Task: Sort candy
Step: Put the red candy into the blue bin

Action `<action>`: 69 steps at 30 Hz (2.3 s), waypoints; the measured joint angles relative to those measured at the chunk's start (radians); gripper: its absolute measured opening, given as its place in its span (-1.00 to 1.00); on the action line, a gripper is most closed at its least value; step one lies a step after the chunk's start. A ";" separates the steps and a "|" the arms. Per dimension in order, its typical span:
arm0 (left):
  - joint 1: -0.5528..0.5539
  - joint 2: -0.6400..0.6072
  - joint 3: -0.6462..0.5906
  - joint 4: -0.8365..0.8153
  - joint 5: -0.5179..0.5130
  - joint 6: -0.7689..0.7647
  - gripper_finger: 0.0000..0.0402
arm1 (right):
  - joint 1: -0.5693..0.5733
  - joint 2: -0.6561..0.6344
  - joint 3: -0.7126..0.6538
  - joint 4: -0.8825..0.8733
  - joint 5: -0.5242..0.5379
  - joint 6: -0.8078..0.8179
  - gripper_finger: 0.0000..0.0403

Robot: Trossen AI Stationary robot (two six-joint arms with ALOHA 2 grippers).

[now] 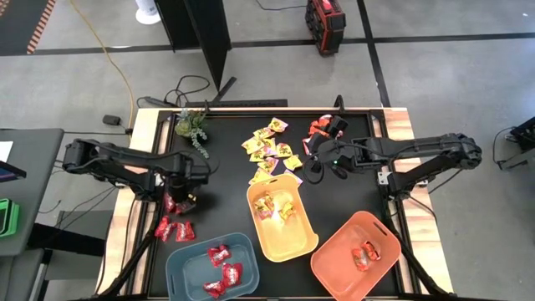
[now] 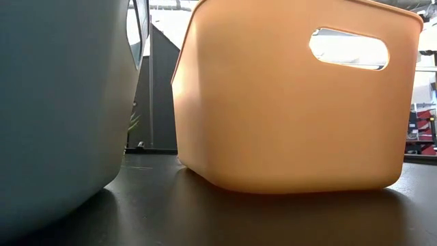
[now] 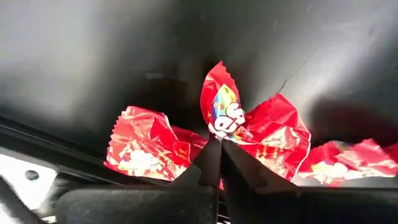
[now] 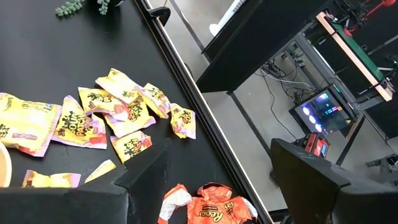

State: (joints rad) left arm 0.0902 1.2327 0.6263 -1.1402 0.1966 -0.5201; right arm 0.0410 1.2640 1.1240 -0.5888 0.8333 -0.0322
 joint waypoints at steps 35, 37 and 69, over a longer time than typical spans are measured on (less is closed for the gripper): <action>-0.309 -0.011 0.521 0.092 -0.121 0.387 -1.00 | 0.000 0.000 0.000 -0.001 0.000 0.006 0.44; -0.327 -0.010 0.513 0.084 -0.158 0.345 -1.00 | 0.000 0.000 0.000 -0.001 0.000 0.009 0.44; -0.097 -0.002 0.009 0.365 -0.323 -0.023 -0.50 | -0.005 0.000 0.000 0.030 0.001 -0.003 0.44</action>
State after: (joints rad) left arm -0.0063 1.2304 0.6352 -0.7748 -0.1264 -0.5426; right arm 0.0364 1.2640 1.1236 -0.5591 0.8345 -0.0353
